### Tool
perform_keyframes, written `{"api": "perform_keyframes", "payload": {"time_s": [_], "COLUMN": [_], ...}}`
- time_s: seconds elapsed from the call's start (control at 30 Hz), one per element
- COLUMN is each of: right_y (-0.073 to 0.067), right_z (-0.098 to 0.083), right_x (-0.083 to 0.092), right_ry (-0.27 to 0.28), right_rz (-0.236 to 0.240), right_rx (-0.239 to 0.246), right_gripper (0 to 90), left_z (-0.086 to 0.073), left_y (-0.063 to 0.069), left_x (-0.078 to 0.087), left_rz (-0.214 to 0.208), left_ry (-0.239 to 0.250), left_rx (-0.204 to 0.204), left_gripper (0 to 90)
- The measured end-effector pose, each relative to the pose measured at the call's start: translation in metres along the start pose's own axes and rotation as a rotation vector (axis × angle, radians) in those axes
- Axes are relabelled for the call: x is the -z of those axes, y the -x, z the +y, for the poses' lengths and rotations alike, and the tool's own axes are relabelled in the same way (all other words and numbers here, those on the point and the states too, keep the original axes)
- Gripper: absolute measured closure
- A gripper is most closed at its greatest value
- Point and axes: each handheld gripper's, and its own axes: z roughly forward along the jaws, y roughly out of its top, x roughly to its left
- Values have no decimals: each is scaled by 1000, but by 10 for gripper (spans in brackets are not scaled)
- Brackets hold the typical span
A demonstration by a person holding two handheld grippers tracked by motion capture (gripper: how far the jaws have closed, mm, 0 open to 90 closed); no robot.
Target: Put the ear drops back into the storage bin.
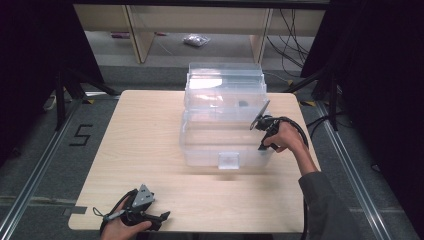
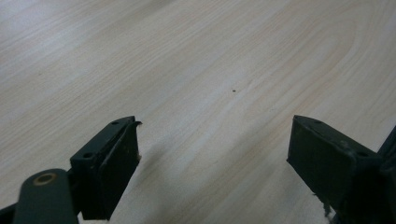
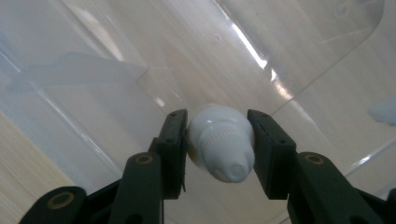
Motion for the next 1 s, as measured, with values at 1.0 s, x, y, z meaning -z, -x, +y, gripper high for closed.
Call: {"api": "perform_keyframes", "payload": {"time_s": [1.0], "right_y": [-4], "right_z": [-1], "right_x": [11], "right_ry": [71], "right_rz": [12], "right_rx": [1], "right_gripper": [419], "left_z": [0], "left_y": [0], "left_x": [0], "left_rz": [3], "left_ry": [-3], "left_rx": [-4], "left_gripper": [159]}}
